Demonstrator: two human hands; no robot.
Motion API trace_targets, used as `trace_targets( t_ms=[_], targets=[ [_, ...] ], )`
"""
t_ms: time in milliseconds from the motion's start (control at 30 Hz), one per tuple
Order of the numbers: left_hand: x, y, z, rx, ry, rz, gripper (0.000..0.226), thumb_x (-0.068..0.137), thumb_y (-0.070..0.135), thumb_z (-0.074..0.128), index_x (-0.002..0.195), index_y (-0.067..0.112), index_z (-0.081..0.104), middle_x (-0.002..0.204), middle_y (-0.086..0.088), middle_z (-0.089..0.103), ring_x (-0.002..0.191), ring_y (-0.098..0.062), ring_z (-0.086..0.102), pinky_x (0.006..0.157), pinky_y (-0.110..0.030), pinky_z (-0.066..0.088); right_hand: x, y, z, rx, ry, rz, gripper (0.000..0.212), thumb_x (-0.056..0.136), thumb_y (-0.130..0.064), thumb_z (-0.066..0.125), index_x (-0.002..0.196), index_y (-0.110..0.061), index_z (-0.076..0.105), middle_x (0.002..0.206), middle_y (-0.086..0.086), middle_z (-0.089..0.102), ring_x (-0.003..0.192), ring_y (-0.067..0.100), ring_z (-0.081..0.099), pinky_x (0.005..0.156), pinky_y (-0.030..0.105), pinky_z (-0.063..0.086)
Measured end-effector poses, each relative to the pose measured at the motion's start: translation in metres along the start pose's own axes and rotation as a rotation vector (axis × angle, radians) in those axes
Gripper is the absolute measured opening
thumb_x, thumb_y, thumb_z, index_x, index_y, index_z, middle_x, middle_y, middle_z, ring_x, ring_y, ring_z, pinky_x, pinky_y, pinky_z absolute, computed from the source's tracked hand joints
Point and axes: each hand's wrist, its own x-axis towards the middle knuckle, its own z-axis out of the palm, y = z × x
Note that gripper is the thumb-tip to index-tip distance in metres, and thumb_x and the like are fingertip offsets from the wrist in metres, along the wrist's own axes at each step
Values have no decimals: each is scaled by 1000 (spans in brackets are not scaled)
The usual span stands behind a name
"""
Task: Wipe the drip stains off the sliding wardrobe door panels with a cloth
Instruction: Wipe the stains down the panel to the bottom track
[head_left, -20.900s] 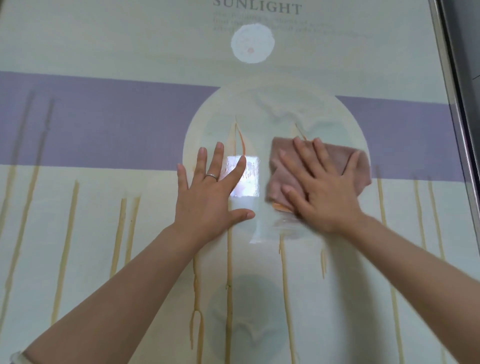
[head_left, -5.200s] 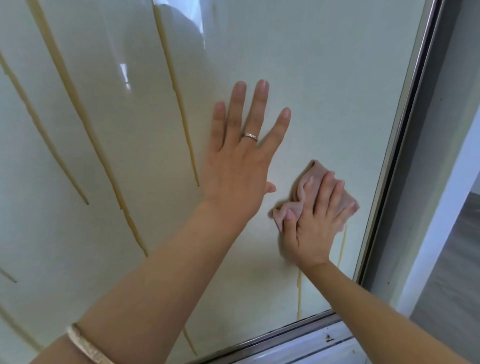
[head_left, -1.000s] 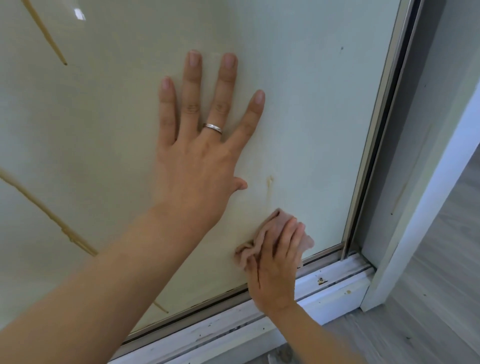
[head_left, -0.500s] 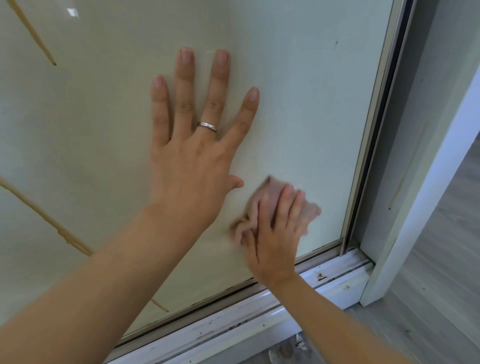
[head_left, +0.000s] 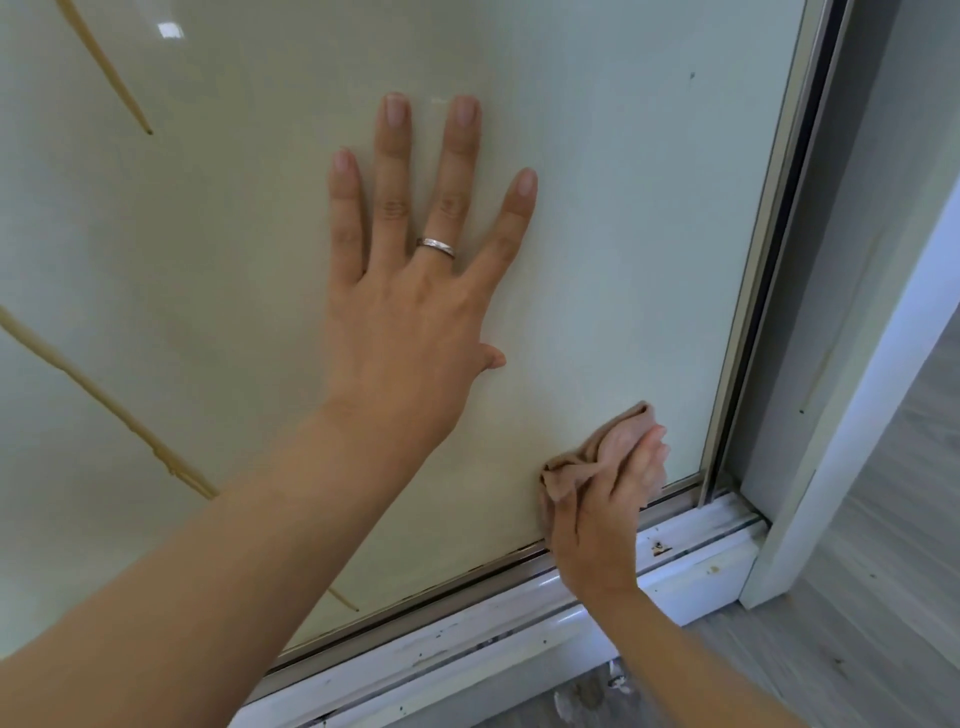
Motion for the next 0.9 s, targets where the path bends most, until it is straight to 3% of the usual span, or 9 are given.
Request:
trace_targets(
  t_ms=[100,167,267,433,533,633,733,800,900],
  targets=[
    [0,0,1,-3,17,2,121,50,50,83,149,23,18,154,-23,12,135,-54,11,107,-58,-1,-7,-40,10,170,-31,190,79,101,-43,32,143,-36,-35,156,8,-28,144,36,-20,115,63,2],
    [0,0,1,-4,24,2,121,50,50,83,149,23,18,153,-23,12,135,-54,12,107,-58,-1,-27,-53,17,127,-57,59,71,103,-51,20,147,-26,-30,155,8,-32,144,35,-22,115,62,4],
    [-1,-1,1,3,19,13,121,51,52,82,149,23,17,153,-23,12,135,-54,11,108,-58,0,-18,-28,10,46,-29,-40,70,103,-52,17,151,-18,-19,155,4,-33,145,29,-22,119,47,-2],
    [-2,0,4,35,24,9,121,50,54,81,148,24,18,154,-20,11,136,-51,11,108,-56,-1,22,-9,-8,-21,67,70,68,103,-46,21,151,-7,-7,153,33,-6,141,53,-2,114,62,8],
    [-1,-1,3,26,14,11,122,50,52,83,148,24,17,155,-19,8,137,-48,7,110,-54,-4,14,-42,-1,-70,30,-152,60,104,-38,19,151,-7,0,151,32,2,140,51,2,117,54,3],
    [-4,-9,-5,-30,16,13,125,46,48,87,147,22,18,153,-17,5,137,-41,2,113,-46,-8,31,-65,-3,-93,50,-232,56,104,-39,16,151,-9,6,152,32,6,140,52,5,114,59,9],
    [-12,-33,-24,-66,73,-30,126,44,46,87,147,19,20,152,-19,8,138,-40,4,113,-43,-6,78,-84,-22,-167,72,-369,59,104,-44,13,154,-15,0,159,20,-7,145,43,-5,108,68,15],
    [-13,-59,-42,-50,118,-86,126,44,48,85,148,19,20,151,-18,6,137,-41,2,113,-43,-7,124,-115,-39,-183,127,-475,59,103,-46,12,155,-19,3,161,9,-16,147,33,-13,108,72,9],
    [4,-101,-73,-19,141,-175,125,46,50,83,149,22,17,152,-21,4,137,-42,0,112,-43,-10,203,-192,-69,-170,234,-604,58,99,-41,23,149,-13,27,158,21,16,146,37,3,109,66,-3]
  ],
)
